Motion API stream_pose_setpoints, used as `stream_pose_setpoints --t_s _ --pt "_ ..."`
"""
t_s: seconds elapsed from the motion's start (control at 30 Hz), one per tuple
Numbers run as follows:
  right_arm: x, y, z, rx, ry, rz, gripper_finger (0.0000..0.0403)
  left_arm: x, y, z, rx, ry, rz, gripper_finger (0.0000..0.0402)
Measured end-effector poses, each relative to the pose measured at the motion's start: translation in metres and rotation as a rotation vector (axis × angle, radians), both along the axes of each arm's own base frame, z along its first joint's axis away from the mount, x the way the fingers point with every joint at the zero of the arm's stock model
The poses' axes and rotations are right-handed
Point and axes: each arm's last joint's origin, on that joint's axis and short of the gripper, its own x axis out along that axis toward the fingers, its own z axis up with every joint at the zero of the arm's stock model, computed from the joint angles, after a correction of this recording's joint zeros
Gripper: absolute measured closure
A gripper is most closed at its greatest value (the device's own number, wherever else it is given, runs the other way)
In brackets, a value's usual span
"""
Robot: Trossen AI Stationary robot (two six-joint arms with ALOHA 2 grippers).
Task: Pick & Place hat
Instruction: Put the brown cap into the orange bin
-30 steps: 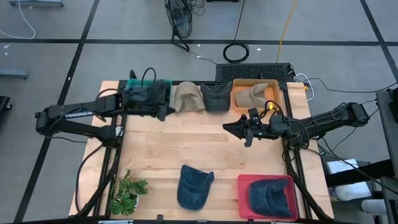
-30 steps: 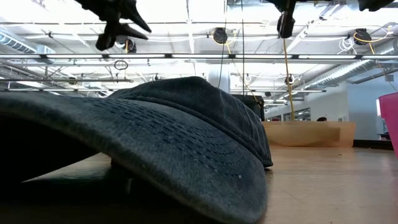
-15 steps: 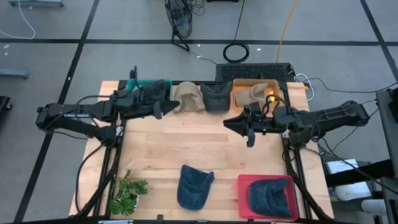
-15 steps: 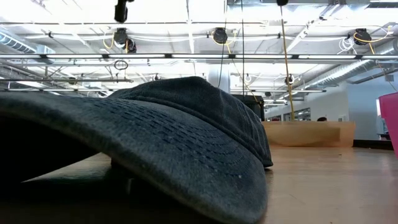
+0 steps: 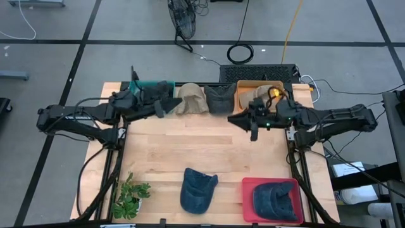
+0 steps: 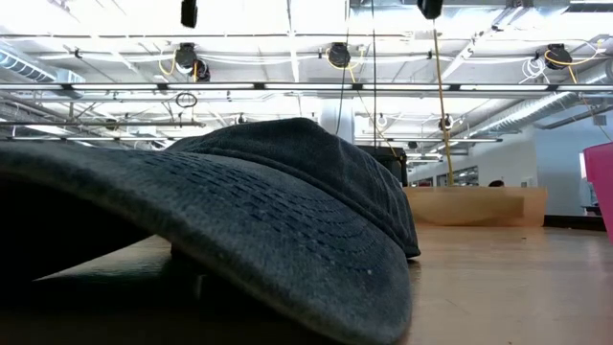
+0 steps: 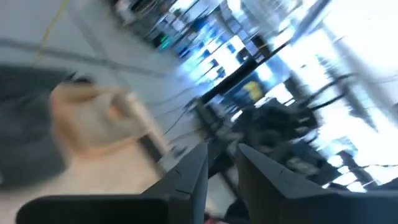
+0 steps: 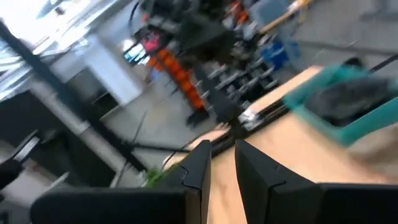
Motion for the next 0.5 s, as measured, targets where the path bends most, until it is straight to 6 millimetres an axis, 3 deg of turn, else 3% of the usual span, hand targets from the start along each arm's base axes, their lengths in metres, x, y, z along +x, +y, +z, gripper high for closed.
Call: stream_pose_setpoints --t_s 0.13,0.33,0.5 --pt "0.000 -0.019 -0.011 0.031 0.106 -0.084 0.0347 -0.001 0.011 -0.003 -0.021 0.025 0.066 0.0309" --pt "0.004 -0.029 -0.007 0.065 0.049 -0.059 0.0347 -0.003 0.021 0.001 0.008 -0.001 -0.069 0.0309" --pt "0.014 -0.049 -0.016 0.117 0.066 -0.155 0.0347 -0.005 0.035 -0.003 0.049 0.045 -0.021 0.0309"
